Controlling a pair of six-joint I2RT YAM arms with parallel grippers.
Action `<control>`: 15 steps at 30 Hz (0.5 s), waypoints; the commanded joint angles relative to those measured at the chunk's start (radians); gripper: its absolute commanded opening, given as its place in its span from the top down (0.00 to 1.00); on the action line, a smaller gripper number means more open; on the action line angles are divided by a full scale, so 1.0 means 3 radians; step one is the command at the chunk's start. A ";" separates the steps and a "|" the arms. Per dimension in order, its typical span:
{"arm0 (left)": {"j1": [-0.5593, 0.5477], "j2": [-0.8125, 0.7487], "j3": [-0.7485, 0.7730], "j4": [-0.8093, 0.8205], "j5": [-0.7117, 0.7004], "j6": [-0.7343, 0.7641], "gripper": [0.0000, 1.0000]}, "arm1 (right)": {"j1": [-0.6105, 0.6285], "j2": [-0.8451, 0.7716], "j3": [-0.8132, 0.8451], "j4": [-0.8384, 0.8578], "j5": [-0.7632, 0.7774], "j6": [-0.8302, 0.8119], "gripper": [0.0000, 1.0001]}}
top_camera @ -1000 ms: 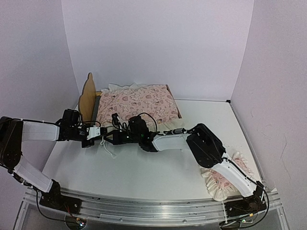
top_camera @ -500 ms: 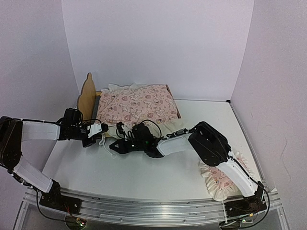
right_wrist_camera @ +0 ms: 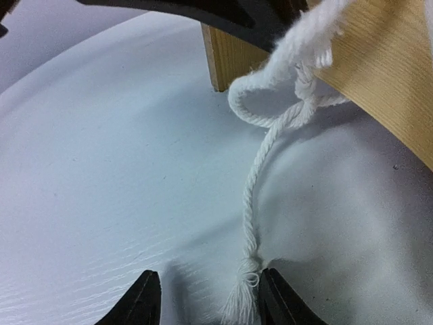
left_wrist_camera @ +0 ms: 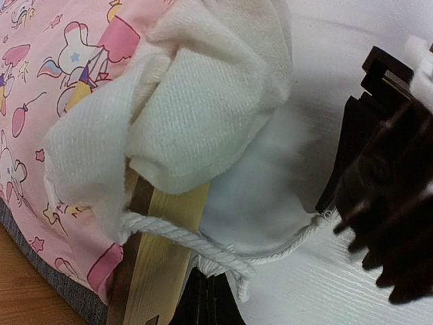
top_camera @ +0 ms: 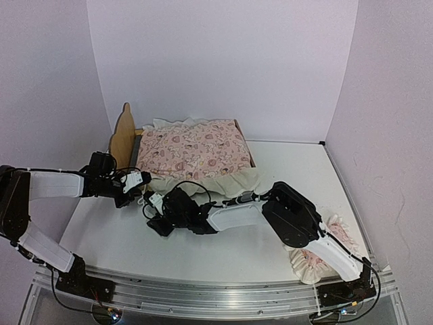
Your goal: Set up the pet bed
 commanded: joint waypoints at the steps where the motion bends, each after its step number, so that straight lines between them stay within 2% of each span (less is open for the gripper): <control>1: 0.0012 -0.0121 0.0174 -0.0072 -0.0092 -0.0144 1.00 | 0.0019 0.0145 0.0086 -0.0597 0.0528 -0.0302 0.74; 2: 0.0011 -0.0122 0.0192 -0.0104 -0.0124 -0.0180 1.00 | 0.0019 0.0123 0.0035 -0.0601 0.0621 -0.0273 0.87; 3: 0.0009 -0.0118 0.0216 -0.0146 -0.0156 -0.0211 1.00 | 0.0015 0.0090 -0.0006 -0.0601 0.0681 -0.0245 0.96; 4: 0.0010 -0.0121 0.0238 -0.0199 -0.0205 -0.0226 1.00 | 0.0013 0.0042 -0.0048 -0.0599 0.0723 -0.0235 1.00; 10: 0.0064 -0.0265 0.0284 -0.0359 -0.0649 -0.0182 1.00 | -0.0104 -0.0366 -0.0175 -0.0587 0.0617 -0.0208 1.00; 15: 0.0090 -0.0550 0.0546 -0.0692 -0.0785 -0.0191 1.00 | -0.0256 -0.0636 -0.0467 -0.0526 0.0473 0.0153 1.00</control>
